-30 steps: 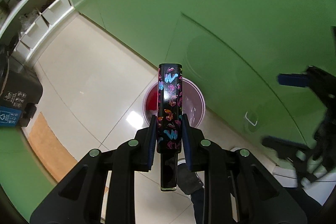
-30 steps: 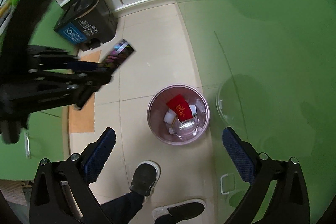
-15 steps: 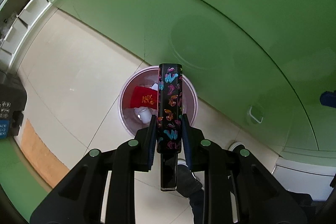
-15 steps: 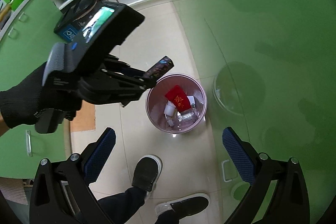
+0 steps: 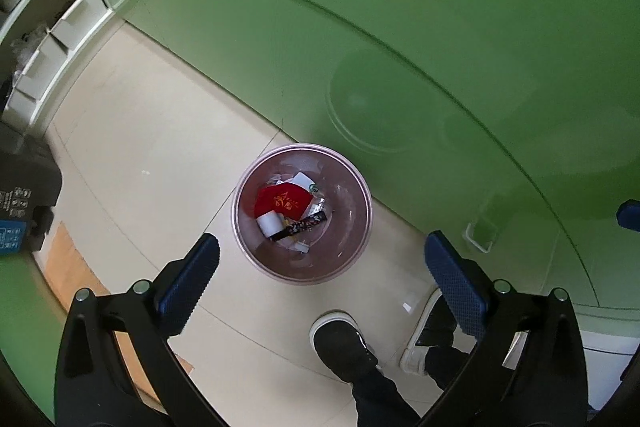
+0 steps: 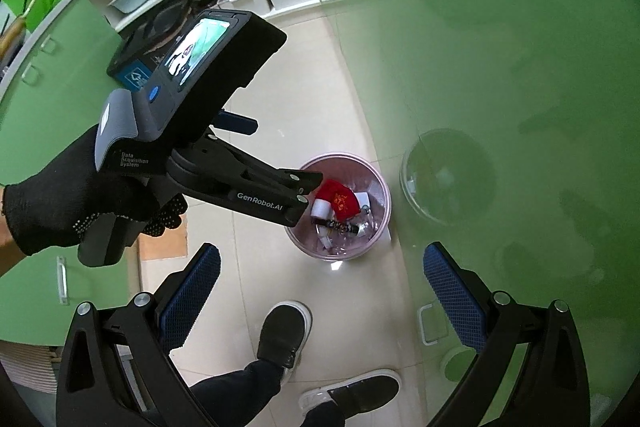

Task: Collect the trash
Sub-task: 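Move both tools back from the bin to the counter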

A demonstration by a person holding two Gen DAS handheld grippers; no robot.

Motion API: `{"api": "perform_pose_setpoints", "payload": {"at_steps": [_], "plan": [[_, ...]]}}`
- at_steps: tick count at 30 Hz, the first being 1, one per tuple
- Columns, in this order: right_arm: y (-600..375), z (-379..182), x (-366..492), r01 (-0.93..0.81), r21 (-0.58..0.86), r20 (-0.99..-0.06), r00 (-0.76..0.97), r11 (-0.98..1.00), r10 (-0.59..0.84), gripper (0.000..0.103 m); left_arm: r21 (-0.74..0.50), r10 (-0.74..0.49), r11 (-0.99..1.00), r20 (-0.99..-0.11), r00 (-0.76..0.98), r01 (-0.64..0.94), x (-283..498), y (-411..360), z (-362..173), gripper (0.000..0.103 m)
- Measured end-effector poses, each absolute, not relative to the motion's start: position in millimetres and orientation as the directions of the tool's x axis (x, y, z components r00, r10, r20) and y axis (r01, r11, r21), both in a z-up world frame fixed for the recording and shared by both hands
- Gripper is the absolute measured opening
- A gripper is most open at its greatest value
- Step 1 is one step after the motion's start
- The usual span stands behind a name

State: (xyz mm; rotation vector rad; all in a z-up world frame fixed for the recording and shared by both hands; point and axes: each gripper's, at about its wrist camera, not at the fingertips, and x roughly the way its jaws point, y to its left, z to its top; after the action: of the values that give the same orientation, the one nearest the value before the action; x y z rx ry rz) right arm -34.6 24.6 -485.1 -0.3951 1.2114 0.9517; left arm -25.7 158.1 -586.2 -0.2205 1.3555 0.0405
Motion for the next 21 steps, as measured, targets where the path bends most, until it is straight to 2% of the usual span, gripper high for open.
{"api": "perform_pose_setpoints", "payload": {"at_steps": [9,21], "plan": [[22,-394,-58,-0.81,0.224,-0.885,0.064,0.543,0.46,0.097,-0.091,-0.038,0.979,-0.96,0.276,-0.181,-46,165,-483,0.1],[2,-234,-78,-0.825,0.22,-0.8,0.152,0.52,0.58,0.097,-0.05,0.042,0.978,-0.904,0.427,-0.203,-74,171,-297,0.1]]}}
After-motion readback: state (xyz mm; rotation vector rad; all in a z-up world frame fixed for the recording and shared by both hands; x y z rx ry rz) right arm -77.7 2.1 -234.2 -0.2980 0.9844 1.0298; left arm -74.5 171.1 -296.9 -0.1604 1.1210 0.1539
